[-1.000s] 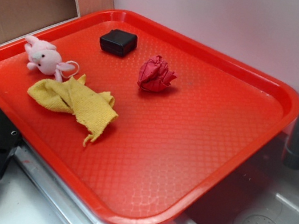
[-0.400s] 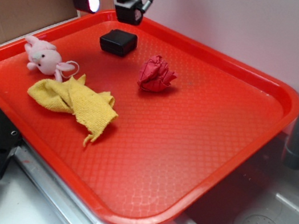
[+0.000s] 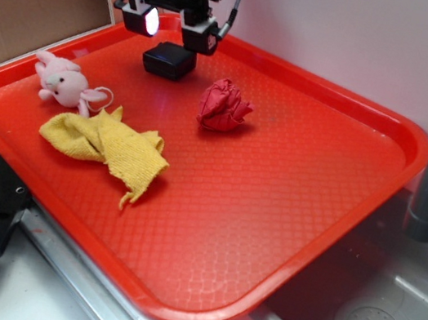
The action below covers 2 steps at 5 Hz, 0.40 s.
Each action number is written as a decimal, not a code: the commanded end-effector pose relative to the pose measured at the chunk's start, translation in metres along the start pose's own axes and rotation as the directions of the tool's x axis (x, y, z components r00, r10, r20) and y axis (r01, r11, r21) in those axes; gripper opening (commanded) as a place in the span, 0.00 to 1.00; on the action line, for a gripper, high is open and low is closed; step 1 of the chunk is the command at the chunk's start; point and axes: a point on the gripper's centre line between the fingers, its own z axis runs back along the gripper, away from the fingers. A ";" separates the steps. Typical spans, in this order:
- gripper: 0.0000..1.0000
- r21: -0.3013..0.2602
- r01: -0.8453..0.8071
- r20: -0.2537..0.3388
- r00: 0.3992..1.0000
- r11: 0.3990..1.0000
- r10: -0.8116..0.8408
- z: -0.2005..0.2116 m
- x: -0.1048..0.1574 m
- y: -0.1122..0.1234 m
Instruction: Grab the black box.
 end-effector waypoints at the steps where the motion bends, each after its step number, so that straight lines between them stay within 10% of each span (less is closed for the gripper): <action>1: 1.00 0.005 0.026 0.020 0.999 1.000 -0.026 -0.009 0.006 0.004; 2: 1.00 0.004 0.042 0.005 0.999 0.999 -0.042 -0.021 0.003 0.004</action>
